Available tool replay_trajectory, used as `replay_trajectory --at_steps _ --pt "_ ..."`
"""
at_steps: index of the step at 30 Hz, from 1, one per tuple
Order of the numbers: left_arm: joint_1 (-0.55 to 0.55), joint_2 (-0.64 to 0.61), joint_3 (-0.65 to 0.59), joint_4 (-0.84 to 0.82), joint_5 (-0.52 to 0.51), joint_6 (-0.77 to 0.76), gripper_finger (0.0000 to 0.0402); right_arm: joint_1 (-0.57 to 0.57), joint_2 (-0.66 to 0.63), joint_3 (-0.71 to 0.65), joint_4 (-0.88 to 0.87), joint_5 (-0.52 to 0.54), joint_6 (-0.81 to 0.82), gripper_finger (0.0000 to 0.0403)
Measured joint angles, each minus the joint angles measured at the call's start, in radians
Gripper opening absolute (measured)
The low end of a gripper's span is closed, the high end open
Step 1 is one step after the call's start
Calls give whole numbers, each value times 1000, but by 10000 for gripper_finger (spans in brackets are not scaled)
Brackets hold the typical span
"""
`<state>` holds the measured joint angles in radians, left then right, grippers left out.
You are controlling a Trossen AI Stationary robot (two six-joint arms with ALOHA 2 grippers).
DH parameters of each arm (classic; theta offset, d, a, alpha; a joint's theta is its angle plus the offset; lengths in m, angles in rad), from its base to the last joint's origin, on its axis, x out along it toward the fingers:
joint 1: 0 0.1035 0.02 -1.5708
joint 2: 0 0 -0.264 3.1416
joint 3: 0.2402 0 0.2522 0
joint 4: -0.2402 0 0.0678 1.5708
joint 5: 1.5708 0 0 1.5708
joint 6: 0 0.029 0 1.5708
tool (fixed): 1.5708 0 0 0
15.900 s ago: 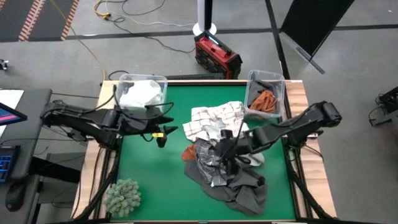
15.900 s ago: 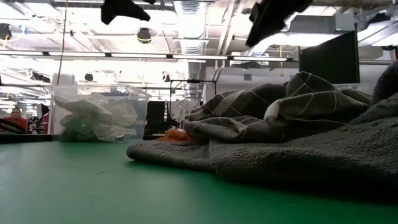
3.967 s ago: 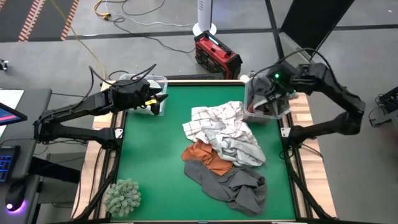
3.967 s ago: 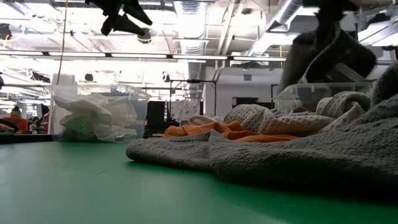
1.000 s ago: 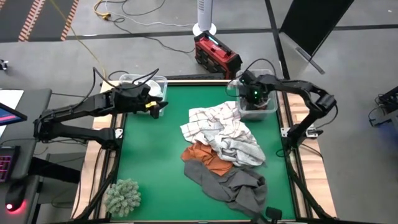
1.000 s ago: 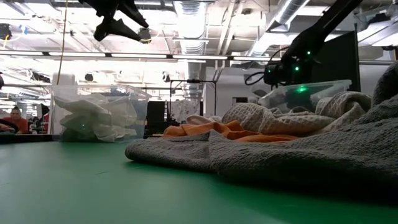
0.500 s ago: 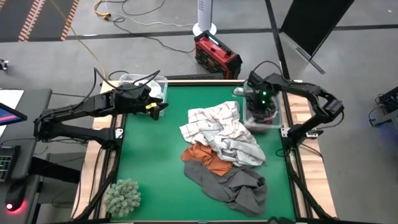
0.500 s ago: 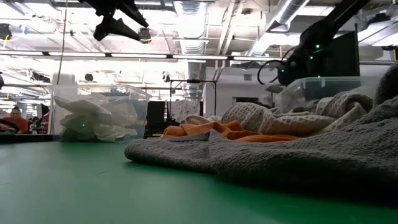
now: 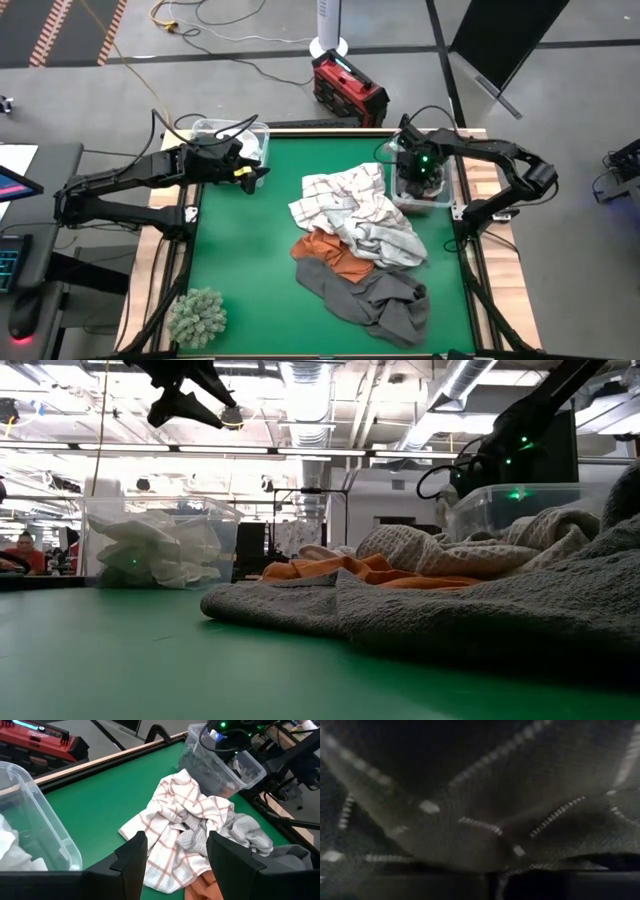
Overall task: Sort towels by color in basket
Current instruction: Put the gray patterned towel into the right transparent bin
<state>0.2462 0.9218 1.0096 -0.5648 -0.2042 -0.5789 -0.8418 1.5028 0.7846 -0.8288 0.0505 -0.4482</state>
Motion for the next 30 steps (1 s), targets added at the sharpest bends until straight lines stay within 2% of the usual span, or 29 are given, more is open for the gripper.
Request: replay_trajectory --at_steps 4,8,15,24,27,30 --pt "0 0 0 0 2 1 194 2 2 2 -3 3 -1 109" --pt "0 0 0 0 18 1 194 0 -8 53 -94 2 68 162" --pt "0 0 0 0 25 10 194 14 -145 194 -274 28 128 226" --pt "0 0 0 1 44 17 194 70 -312 376 -385 70 160 244" --pt "0 0 0 1 44 17 194 104 -343 397 -324 67 111 244" --pt "0 0 0 1 44 17 194 140 -351 397 -193 62 62 244"
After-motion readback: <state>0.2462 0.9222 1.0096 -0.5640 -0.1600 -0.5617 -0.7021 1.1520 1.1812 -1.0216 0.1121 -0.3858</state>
